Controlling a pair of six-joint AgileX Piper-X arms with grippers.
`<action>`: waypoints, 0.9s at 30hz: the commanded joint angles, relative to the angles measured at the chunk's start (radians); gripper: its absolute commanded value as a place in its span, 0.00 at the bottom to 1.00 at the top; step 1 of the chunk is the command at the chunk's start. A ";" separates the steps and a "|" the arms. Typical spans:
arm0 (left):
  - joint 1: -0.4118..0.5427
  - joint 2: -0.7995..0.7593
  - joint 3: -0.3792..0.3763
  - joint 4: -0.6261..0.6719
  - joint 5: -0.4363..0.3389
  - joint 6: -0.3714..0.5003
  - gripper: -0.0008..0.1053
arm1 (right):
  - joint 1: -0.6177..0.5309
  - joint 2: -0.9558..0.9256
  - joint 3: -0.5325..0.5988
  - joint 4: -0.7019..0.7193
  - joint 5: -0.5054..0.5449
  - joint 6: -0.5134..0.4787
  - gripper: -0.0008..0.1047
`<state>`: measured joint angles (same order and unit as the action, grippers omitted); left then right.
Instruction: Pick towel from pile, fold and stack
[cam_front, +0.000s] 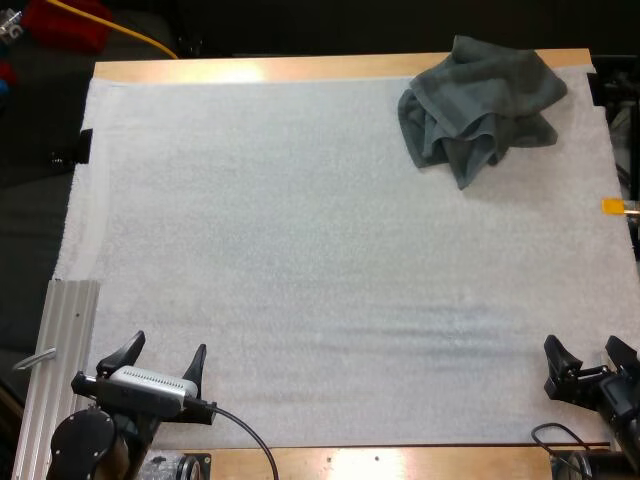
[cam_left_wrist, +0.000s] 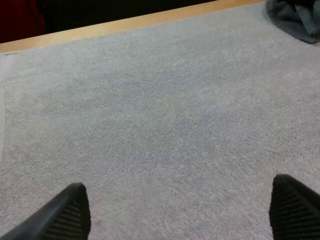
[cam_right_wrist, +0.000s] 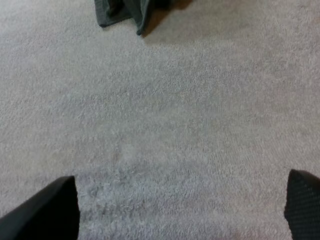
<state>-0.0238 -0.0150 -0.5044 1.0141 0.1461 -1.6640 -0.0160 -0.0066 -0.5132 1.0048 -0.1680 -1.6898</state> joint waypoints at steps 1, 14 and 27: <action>0.000 -0.134 0.000 -0.017 0.000 -0.006 0.68 | -0.004 -0.044 -0.002 0.002 0.001 -0.004 0.77; 0.000 -0.134 -0.001 -0.025 0.083 0.005 0.68 | -0.004 -0.044 -0.005 -0.003 -0.023 -0.004 0.77; 0.000 -0.133 -0.045 -0.045 0.318 -0.007 0.68 | -0.004 -0.040 -0.071 -0.011 -0.132 0.020 0.77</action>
<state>-0.0238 -0.0150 -0.5404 0.9901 0.4469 -1.6651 -0.0160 -0.0066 -0.5739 0.9987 -0.2799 -1.6716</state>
